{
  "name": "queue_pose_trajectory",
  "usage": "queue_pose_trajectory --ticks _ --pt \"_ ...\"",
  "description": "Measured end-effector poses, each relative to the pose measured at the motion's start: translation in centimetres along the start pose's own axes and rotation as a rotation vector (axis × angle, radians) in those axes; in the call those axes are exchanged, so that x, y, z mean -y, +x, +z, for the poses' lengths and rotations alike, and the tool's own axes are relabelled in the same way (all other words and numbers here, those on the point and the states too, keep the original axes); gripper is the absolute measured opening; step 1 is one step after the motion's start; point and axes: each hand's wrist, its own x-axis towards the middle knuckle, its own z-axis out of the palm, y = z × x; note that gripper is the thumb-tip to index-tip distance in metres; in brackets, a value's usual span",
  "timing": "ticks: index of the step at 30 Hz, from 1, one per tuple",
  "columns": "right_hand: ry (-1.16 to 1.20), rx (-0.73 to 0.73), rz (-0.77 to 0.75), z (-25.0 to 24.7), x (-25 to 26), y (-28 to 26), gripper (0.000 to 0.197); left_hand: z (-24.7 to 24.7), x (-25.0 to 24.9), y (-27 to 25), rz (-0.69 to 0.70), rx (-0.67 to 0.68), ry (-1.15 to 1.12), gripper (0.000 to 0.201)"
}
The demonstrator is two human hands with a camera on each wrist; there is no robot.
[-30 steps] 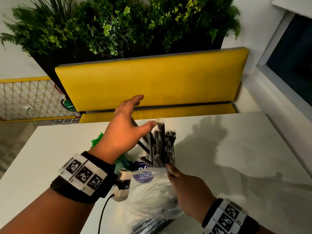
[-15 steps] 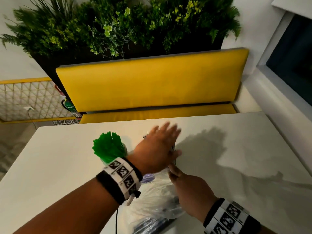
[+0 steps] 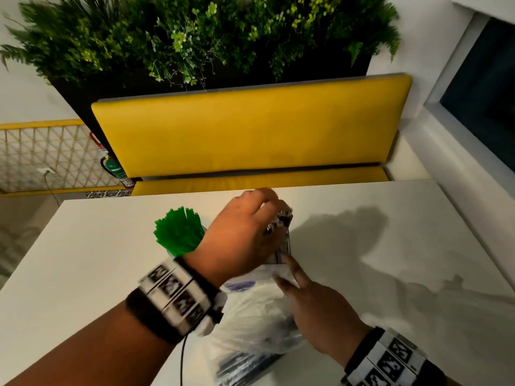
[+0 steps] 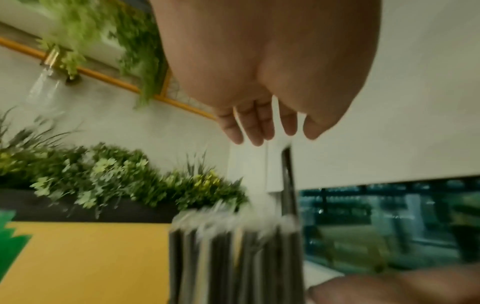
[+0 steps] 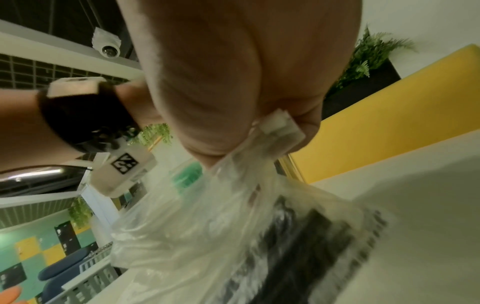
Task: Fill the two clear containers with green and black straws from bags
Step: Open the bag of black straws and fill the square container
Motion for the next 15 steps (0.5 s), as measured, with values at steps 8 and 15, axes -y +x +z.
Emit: queue_pose_trajectory --ticks 8,15 --pt "0.461 0.016 0.033 4.4 -0.8 -0.3 0.084 7.0 -3.0 -11.7 -0.378 0.677 -0.315 0.035" --pt "0.654 -0.033 -0.089 5.7 0.1 -0.9 0.082 11.5 -3.3 -12.5 -0.671 0.867 -0.596 0.034"
